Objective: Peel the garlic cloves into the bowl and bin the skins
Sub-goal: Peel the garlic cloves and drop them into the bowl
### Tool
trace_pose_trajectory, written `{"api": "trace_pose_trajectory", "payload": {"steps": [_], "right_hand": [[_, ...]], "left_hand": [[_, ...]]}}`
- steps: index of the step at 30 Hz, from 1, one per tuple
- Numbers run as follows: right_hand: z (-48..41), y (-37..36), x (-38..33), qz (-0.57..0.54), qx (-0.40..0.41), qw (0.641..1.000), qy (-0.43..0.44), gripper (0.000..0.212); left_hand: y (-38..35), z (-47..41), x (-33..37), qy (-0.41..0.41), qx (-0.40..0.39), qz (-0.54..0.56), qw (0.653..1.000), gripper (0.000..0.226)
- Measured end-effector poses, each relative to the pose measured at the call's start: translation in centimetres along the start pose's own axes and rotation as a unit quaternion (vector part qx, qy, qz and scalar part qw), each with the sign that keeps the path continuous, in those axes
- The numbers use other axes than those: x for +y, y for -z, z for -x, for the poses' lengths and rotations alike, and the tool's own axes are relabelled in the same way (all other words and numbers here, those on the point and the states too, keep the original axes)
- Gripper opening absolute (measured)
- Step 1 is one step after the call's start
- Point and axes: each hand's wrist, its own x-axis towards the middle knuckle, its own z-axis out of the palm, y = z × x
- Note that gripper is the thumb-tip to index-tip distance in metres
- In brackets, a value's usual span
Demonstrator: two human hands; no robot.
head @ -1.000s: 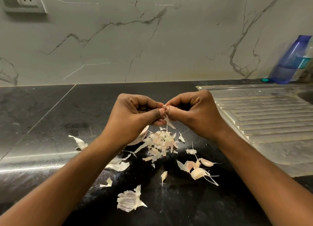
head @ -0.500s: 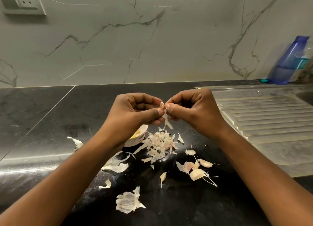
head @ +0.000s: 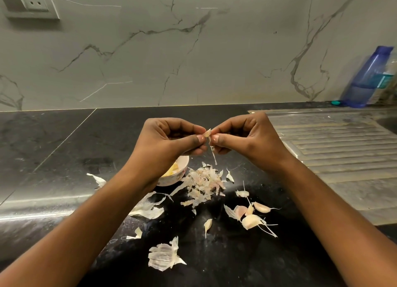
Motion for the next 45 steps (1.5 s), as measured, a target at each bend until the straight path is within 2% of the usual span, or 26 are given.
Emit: {"api": "trace_pose_trajectory", "payload": {"steps": [8, 17, 27, 34, 45], "right_hand": [[0.0, -0.1, 0.0, 0.024, -0.01, 1.0, -0.013, 0.012], [0.1, 0.0, 0.0, 0.052, -0.037, 0.998, -0.003, 0.011], [0.1, -0.2, 0.3, 0.056, -0.022, 0.998, 0.009, 0.009], [0.1, -0.2, 0.0, 0.019, -0.021, 1.0, -0.003, 0.01], [0.0, 0.2, -0.3, -0.021, -0.025, 0.999, 0.007, 0.013]], "left_hand": [[-0.1, 0.1, -0.7, -0.121, 0.034, -0.202, 0.971, 0.013], [0.0, 0.1, -0.9, -0.136, 0.019, -0.251, 0.958, 0.012], [0.2, 0.0, -0.9, -0.128, 0.01, -0.236, 0.963, 0.013], [0.1, -0.1, -0.6, -0.086, 0.009, -0.158, 0.984, 0.012], [0.1, 0.1, 0.2, -0.021, -0.018, -0.071, 0.997, 0.016]]}}
